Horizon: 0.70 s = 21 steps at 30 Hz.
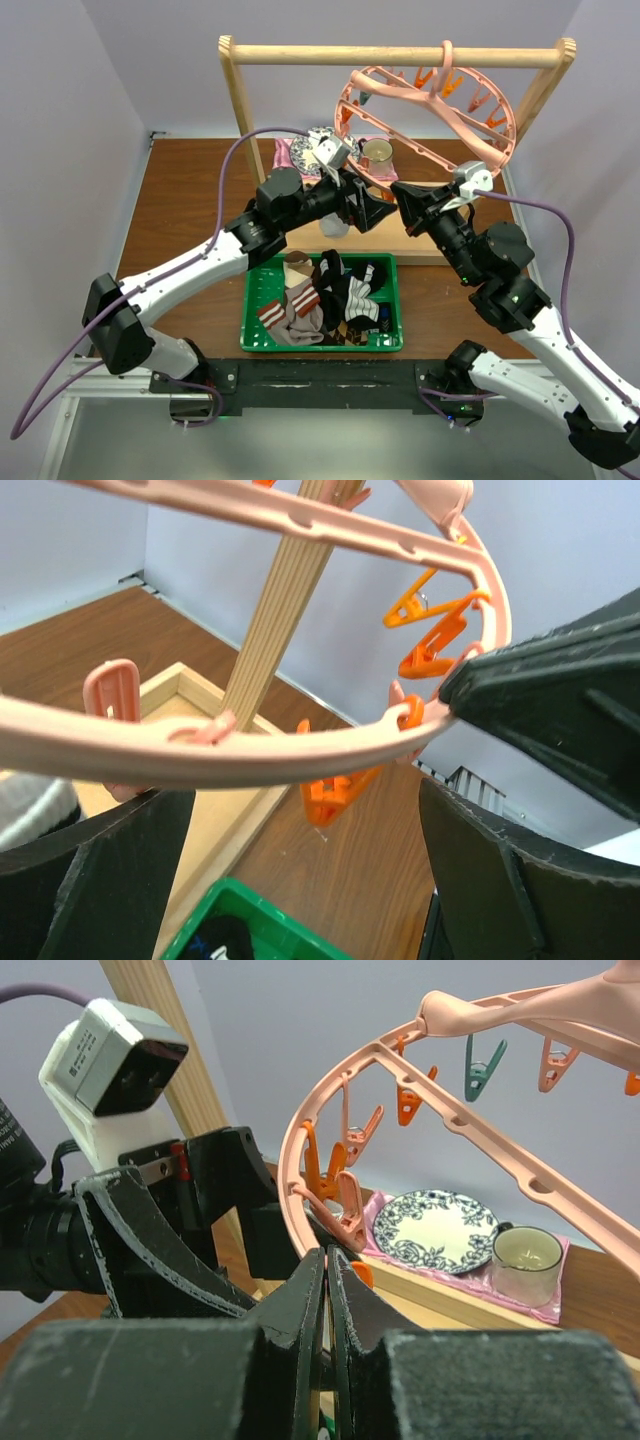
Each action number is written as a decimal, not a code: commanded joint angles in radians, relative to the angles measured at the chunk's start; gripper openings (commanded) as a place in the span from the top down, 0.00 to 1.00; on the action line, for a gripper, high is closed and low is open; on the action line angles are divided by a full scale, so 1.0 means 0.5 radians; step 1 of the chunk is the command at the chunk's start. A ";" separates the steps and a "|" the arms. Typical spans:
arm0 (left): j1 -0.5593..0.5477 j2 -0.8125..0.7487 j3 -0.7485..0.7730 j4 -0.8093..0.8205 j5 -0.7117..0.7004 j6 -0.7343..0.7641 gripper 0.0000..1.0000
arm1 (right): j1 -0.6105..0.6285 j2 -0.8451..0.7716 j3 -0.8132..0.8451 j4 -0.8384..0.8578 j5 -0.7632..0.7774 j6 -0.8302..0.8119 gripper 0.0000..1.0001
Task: Clip the socks to the hanger
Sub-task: Open the clamp at the hanger.
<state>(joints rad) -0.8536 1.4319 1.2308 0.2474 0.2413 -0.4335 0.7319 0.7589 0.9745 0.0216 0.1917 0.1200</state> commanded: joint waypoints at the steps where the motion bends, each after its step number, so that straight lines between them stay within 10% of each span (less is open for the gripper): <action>1: -0.014 0.035 0.152 0.128 -0.010 0.008 0.00 | -0.013 -0.005 0.082 0.003 0.037 -0.001 0.92; 21: -0.048 0.103 0.232 0.162 0.042 0.030 0.12 | -0.010 -0.002 0.061 0.009 0.018 0.024 0.95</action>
<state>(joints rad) -0.8719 1.4811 1.2922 0.2676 0.2577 -0.4335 0.7319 0.7593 0.9779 0.0189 0.1913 0.1207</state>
